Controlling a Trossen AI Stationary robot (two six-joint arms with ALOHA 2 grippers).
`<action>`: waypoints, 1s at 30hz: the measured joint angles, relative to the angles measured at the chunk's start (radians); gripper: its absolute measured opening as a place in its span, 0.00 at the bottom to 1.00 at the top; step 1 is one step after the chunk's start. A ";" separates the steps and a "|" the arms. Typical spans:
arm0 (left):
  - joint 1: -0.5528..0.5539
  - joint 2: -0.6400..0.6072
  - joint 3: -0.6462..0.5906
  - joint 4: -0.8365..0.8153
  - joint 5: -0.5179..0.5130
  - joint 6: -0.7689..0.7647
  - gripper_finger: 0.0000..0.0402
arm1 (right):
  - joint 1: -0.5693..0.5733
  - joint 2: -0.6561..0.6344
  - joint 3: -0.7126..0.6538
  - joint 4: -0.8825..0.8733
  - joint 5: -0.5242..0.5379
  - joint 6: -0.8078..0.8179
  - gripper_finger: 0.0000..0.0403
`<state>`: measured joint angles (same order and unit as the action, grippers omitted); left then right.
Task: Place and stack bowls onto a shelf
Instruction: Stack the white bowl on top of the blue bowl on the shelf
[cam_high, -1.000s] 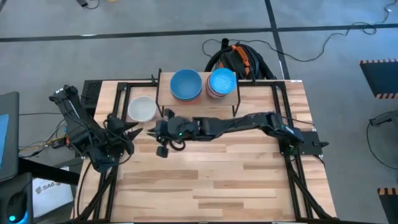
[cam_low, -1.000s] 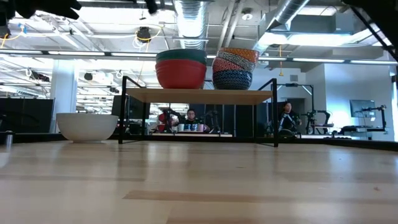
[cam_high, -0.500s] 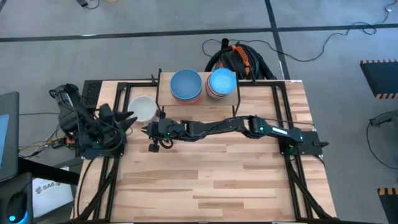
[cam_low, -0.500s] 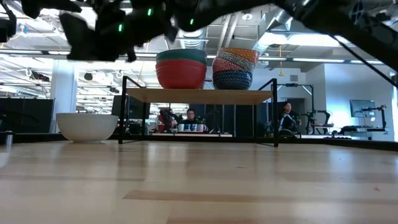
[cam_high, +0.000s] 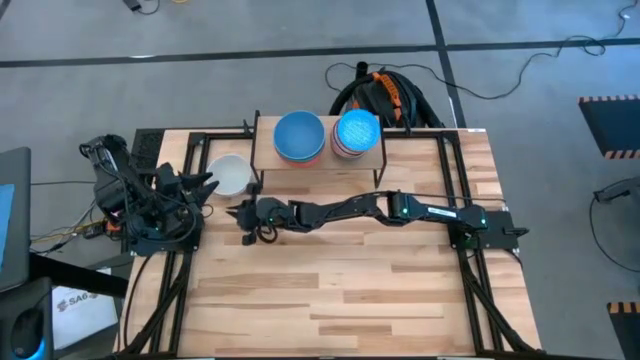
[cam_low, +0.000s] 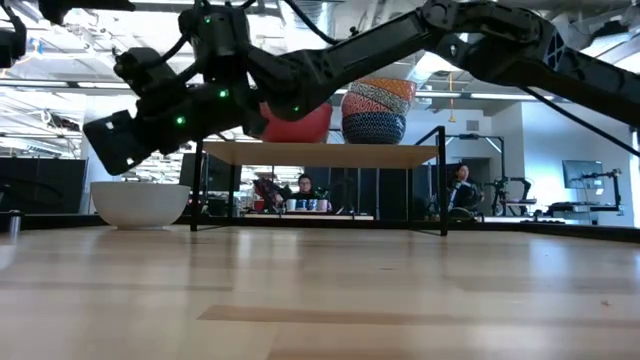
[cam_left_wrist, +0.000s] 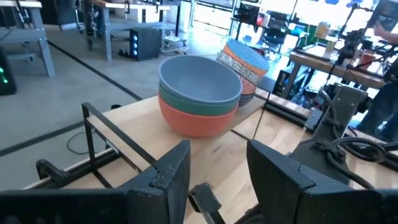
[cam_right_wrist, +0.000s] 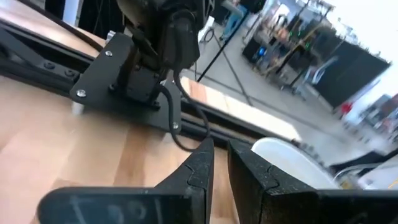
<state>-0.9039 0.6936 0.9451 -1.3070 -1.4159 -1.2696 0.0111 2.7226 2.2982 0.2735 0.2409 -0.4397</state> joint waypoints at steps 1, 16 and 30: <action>0.000 0.000 0.000 0.000 -0.002 0.000 0.35 | 0.000 0.000 0.000 0.007 0.002 -0.027 0.18; 0.000 0.000 0.000 0.004 -0.048 -0.012 0.35 | -0.042 -0.001 0.040 0.017 -0.082 -0.194 0.38; 0.000 0.000 0.000 0.016 -0.063 -0.010 0.35 | -0.052 0.021 0.043 -0.050 -0.099 -0.277 0.40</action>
<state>-0.9035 0.6937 0.9451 -1.2911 -1.4788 -1.2797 -0.0408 2.7432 2.3413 0.2231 0.1420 -0.7171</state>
